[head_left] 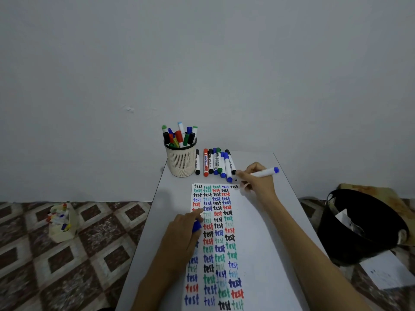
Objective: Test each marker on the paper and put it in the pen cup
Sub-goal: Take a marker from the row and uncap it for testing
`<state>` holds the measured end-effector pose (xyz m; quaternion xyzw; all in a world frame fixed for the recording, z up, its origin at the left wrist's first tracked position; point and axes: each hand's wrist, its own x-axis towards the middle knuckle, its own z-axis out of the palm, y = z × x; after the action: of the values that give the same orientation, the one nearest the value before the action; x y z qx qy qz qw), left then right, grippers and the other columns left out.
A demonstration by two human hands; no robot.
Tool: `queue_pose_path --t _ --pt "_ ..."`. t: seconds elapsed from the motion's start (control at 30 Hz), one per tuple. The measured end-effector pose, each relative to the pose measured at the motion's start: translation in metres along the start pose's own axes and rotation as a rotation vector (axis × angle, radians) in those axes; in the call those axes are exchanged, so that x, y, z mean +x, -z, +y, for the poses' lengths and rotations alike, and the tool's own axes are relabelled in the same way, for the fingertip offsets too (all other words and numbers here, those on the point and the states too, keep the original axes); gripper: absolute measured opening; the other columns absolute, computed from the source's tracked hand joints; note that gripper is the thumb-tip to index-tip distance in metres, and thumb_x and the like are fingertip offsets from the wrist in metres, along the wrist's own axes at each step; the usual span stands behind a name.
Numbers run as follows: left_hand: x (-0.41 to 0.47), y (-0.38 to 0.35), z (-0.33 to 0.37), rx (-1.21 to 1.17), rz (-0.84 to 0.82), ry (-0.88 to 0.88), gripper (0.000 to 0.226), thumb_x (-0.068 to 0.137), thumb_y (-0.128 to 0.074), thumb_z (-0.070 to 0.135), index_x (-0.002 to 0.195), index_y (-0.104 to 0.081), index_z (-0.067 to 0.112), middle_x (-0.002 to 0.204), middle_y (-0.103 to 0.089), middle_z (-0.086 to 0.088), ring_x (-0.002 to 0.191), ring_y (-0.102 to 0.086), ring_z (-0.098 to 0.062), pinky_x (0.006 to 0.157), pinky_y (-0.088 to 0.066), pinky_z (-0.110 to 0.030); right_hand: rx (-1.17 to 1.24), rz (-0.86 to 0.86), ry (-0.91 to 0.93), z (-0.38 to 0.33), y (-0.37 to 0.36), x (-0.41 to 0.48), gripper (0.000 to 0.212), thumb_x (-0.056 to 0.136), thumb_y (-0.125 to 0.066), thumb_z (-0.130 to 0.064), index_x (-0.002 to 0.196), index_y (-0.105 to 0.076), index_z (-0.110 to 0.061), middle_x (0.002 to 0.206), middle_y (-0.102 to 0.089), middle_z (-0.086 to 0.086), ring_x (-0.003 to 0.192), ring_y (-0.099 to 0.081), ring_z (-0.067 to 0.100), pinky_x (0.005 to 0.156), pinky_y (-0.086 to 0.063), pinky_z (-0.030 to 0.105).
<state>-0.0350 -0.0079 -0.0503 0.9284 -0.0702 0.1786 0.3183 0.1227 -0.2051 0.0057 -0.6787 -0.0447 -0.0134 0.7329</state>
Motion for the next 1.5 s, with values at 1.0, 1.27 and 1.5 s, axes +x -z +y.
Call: queue_pose_path --t 1.0,1.27,1.5 --pt "0.003 -0.001 -0.006 -0.037 -0.017 -0.052 0.041 0.089 -0.037 0.041 0.115 -0.058 0.018 0.11 -0.058 0.006 0.098 -0.051 -0.007 0.085 -0.041 -0.018 -0.254 -0.005 0.05 0.034 -0.018 0.03 0.03 0.069 -0.069 0.008 0.065 -0.045 -0.009 0.066 -0.052 0.014 0.063 -0.052 0.025 0.057 -0.043 0.032" --pt "0.003 0.0 -0.004 -0.039 0.002 -0.077 0.036 0.09 -0.039 0.039 0.113 -0.058 0.02 0.107 -0.057 0.009 0.095 -0.046 0.0 0.082 -0.038 -0.013 -0.288 -0.054 0.08 0.031 -0.021 0.027 0.03 0.072 -0.068 0.01 0.063 -0.045 -0.007 0.061 -0.05 0.006 0.051 -0.051 0.003 0.05 -0.043 0.019" --pt "0.003 -0.001 -0.006 -0.045 0.0 -0.076 0.036 0.089 -0.04 0.039 0.114 -0.058 0.02 0.108 -0.058 0.009 0.095 -0.047 -0.001 0.083 -0.04 -0.016 -0.251 -0.011 0.071 0.028 -0.019 0.025 0.026 0.073 -0.065 0.013 0.069 -0.046 -0.004 0.062 -0.047 0.009 0.053 -0.047 0.007 0.046 -0.041 0.015"
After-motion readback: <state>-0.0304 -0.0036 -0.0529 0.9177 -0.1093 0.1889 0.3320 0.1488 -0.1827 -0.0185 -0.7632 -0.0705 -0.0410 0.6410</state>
